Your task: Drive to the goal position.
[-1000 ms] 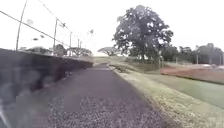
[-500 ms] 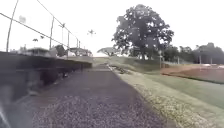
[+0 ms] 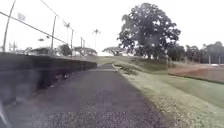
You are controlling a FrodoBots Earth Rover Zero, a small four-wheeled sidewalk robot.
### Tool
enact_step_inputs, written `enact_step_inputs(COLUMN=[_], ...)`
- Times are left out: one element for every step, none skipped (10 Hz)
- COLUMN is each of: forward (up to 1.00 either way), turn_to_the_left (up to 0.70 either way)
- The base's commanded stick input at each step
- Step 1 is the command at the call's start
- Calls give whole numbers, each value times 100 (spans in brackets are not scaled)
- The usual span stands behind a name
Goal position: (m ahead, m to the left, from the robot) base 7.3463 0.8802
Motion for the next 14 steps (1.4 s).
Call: enact_step_inputs(forward=[100,100,100,100,100,100,100,100,100,100,100,100,100,100], turn_to_the_left=[38,36,7,0,0,0,0,0,0,0,0,0,0,0])
